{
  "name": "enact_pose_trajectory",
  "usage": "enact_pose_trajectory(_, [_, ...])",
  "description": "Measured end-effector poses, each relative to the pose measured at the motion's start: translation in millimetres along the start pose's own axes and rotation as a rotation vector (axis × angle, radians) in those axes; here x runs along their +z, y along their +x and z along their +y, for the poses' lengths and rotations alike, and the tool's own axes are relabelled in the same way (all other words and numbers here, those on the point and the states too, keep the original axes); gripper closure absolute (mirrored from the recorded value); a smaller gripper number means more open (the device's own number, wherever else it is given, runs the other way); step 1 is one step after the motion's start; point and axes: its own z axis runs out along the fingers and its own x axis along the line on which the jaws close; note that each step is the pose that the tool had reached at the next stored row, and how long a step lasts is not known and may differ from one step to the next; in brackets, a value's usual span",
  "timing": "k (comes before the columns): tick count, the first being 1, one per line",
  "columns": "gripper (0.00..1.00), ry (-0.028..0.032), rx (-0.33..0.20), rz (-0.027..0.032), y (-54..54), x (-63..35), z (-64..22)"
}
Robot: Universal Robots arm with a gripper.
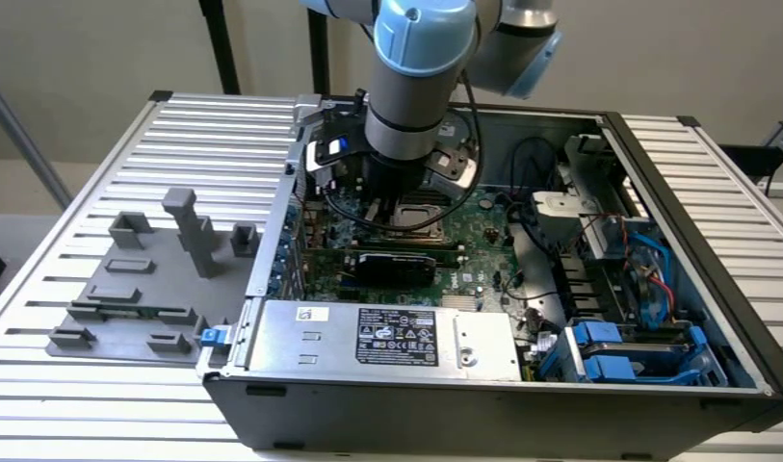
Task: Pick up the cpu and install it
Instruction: 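Install the second cpu locking lever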
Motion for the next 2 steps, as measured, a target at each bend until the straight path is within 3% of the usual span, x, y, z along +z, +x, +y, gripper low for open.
enact_pose_trajectory(2, [0.89, 0.0000, 0.000, 0.0000, 0.0, 0.0, 0.0])
